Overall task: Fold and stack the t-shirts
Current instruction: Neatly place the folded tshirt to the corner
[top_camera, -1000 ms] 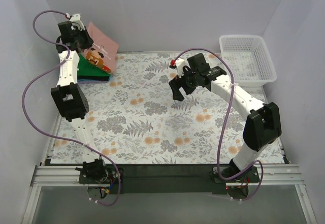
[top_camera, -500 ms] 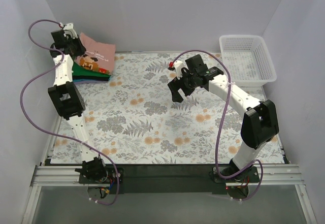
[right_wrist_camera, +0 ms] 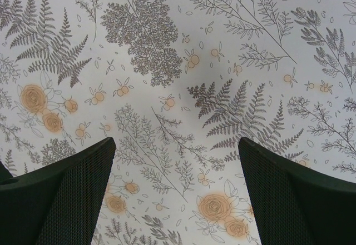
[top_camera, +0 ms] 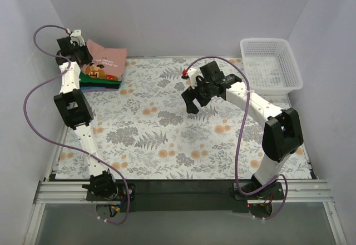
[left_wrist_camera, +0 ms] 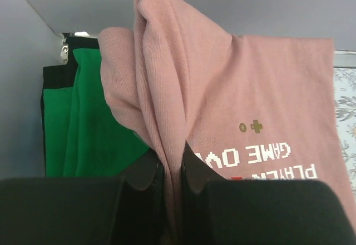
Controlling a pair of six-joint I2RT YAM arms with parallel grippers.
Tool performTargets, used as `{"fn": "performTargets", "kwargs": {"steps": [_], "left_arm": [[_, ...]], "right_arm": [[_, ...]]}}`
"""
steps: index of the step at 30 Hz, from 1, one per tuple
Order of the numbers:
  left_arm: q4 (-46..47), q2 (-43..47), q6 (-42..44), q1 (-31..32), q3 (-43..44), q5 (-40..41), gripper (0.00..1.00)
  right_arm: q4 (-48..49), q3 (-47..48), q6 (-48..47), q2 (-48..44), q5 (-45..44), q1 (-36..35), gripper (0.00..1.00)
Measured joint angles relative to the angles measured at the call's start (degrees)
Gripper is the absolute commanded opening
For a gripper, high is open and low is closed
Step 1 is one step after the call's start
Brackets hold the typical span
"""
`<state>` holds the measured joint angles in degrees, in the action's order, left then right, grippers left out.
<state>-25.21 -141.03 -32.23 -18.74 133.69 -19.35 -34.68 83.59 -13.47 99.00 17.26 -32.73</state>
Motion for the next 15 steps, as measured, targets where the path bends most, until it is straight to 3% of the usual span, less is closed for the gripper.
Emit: {"fn": "performTargets", "kwargs": {"steps": [10, 11, 12, 15], "left_arm": [[-0.02, -1.22, 2.45, -0.76, 0.09, 2.03, 0.0], [0.04, -1.22, 2.62, -0.76, 0.09, 2.19, 0.03], [0.2, -1.22, 2.86, -0.76, 0.09, 2.38, 0.16], [0.59, -1.22, 3.63, -0.79, 0.09, 3.69, 0.35]], "right_arm": [[0.0, 0.0, 0.0, 0.2, -0.07, -0.2, 0.98], [0.0, 0.0, 0.0, 0.22, -0.11, -0.26, 0.98], [0.0, 0.0, 0.0, 0.22, -0.15, -0.28, 0.98], [0.0, 0.0, 0.0, 0.22, -0.15, -0.31, 0.98]]}}
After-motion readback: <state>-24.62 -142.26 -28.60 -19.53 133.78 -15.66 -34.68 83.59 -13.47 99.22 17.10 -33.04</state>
